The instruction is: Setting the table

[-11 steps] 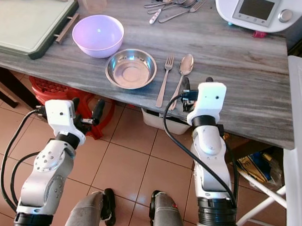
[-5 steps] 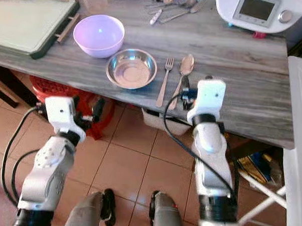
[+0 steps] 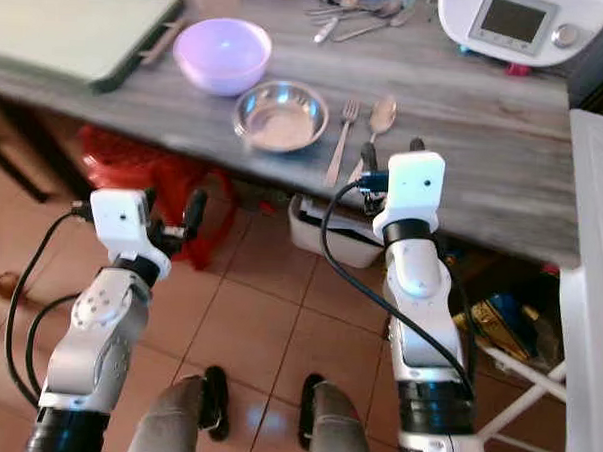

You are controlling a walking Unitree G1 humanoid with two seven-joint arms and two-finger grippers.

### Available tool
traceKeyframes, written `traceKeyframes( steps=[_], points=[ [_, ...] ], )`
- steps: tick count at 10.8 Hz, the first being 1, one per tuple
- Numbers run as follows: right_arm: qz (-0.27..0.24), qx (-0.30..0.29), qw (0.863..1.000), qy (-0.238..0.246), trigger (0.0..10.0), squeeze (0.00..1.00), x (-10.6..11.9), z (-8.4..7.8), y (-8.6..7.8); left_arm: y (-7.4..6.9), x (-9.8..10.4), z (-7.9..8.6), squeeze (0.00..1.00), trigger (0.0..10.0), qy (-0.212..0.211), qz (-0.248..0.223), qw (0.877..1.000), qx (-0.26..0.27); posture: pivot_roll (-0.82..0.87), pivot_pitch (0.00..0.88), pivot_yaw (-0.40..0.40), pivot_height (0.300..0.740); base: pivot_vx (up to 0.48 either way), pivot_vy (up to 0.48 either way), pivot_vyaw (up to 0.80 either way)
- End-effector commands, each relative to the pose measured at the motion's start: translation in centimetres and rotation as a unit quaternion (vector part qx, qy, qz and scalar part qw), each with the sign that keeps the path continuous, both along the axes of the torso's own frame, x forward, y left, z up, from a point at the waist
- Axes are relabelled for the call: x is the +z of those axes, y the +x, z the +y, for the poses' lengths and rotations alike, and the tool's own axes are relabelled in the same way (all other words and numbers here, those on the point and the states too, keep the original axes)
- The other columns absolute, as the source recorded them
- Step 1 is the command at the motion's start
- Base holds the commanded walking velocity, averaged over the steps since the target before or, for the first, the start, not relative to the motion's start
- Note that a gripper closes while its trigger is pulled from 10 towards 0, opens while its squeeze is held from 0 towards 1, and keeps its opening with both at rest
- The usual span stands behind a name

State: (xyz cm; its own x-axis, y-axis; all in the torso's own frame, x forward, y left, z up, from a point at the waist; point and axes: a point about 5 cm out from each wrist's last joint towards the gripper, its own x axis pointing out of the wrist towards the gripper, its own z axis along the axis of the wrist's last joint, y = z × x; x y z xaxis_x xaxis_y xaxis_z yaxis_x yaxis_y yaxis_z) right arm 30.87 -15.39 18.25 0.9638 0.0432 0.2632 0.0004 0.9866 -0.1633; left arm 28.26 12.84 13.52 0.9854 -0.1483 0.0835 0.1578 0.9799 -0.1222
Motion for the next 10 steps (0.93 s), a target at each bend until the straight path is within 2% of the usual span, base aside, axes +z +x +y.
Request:
traceKeyframes(
  steps=[1,3,4,5,8,10],
  points=[
    [0.006,-0.010,1.000,0.004,10.0,0.00,-0.4,-0.4,0.3,0.1,-0.5,0.0,0.00,10.0,0.001,0.006,1.000,0.004,-0.05,0.106,0.000,0.740,-0.244,0.000,0.00],
    [0.033,-0.035,0.999,-0.002,10.0,0.00,-1.6,-0.4,1.0,0.4,-0.5,0.0,0.00,10.0,-0.004,0.004,1.000,0.006,-0.05,0.078,0.004,0.740,-0.120,0.000,0.00],
    [0.054,-0.012,0.998,-0.004,10.0,0.00,-2.6,0.1,0.9,0.1,-0.8,-0.3,0.00,10.0,-0.008,0.009,1.000,-0.002,-0.05,0.069,0.005,0.740,0.000,0.000,0.00],
    [0.053,-0.011,0.999,-0.006,10.0,0.00,-2.9,0.2,0.8,-0.1,-1.4,-0.7,0.00,10.0,-0.009,0.015,1.000,-0.007,-0.05,0.064,0.010,0.740,0.000,0.000,0.00],
    [0.041,0.001,0.999,0.034,10.0,0.00,-2.2,0.4,1.3,1.0,-0.8,-0.6,0.00,10.0,-0.015,-0.001,1.000,0.009,-0.05,0.040,0.012,0.740,0.000,0.000,0.00],
    [0.009,0.013,0.999,0.044,10.0,0.00,-1.2,0.6,1.2,1.4,0.1,-0.9,0.00,10.0,-0.018,-0.019,1.000,-0.001,-0.06,0.044,0.014,0.740,0.000,0.000,0.00]
  ],
)
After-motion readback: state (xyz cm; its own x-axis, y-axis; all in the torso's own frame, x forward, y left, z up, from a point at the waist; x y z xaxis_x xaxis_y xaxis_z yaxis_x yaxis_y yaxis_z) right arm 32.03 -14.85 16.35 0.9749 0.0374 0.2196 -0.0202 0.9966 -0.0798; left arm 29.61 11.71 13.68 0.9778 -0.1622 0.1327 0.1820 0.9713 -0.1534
